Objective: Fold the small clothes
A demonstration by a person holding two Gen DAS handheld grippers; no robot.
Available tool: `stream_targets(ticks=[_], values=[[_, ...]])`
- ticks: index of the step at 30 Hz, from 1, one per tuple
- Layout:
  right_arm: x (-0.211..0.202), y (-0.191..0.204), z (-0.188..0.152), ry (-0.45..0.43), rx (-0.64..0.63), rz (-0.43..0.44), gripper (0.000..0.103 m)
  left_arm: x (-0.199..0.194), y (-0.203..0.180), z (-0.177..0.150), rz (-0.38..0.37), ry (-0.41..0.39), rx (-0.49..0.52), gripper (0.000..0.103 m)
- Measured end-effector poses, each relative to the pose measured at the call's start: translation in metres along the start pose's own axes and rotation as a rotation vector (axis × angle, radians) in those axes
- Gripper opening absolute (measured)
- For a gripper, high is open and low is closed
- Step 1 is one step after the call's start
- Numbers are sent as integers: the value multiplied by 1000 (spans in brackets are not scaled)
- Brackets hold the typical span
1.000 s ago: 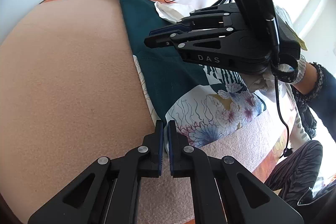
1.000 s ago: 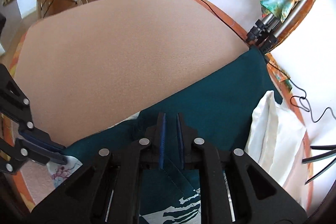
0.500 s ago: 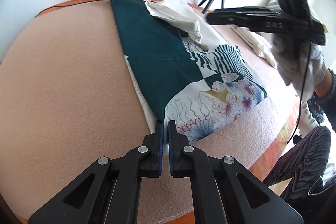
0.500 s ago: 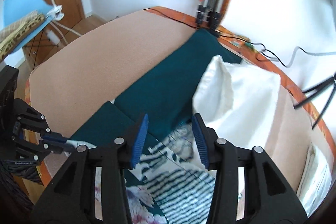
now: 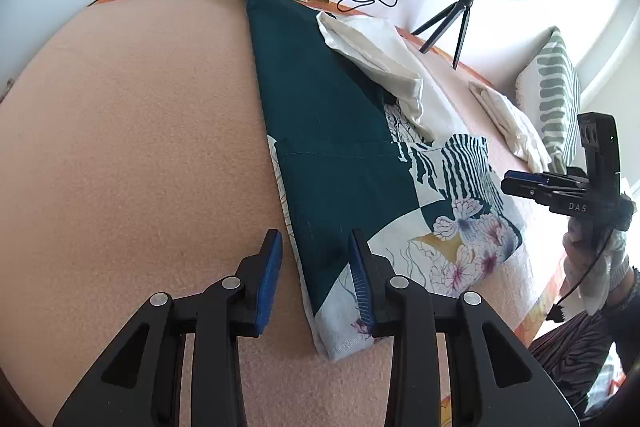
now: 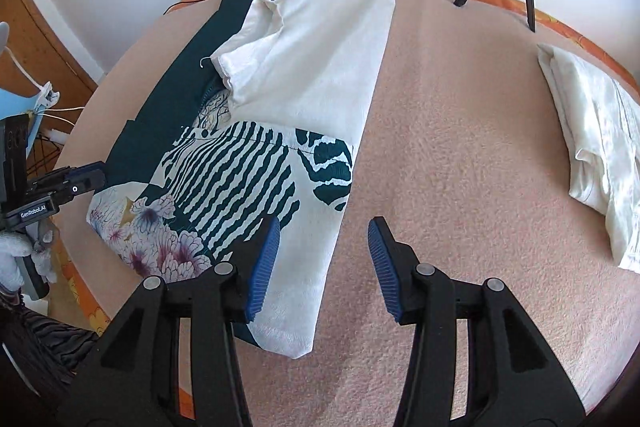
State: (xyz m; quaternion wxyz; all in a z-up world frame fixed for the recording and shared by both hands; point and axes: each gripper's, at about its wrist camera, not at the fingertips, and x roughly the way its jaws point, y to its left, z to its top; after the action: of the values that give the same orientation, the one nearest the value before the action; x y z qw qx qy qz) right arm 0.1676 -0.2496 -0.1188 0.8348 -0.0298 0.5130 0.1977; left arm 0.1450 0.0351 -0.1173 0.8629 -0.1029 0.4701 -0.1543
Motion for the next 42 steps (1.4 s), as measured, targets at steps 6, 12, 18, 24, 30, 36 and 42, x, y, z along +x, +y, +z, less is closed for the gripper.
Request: stream_targets(ticks=[6,12,18,24,30,36,42], values=[[7,16,-10,10,-105,-210,30,1,-13,5,241,-67,136,30],[-24,23,-11,-96,-129,-147,30,-21,-34,13,129,-150,162,30],[-33,10,0,-77,-41,-8,30,-18,-47,23,19,-120,144,31],[-30,-10,-17,-1,52,156,30,7,-53,11,14,-32,173,31],[-10,-26,-41,102,122,260,30,21,-54,4,45,8,189,31],[-16,-24,-34,33,148,426,30,24,-56,6,56,1,185,31],[-11,-20,-25,29,102,438,30,25,-56,7,55,-6,197,31]])
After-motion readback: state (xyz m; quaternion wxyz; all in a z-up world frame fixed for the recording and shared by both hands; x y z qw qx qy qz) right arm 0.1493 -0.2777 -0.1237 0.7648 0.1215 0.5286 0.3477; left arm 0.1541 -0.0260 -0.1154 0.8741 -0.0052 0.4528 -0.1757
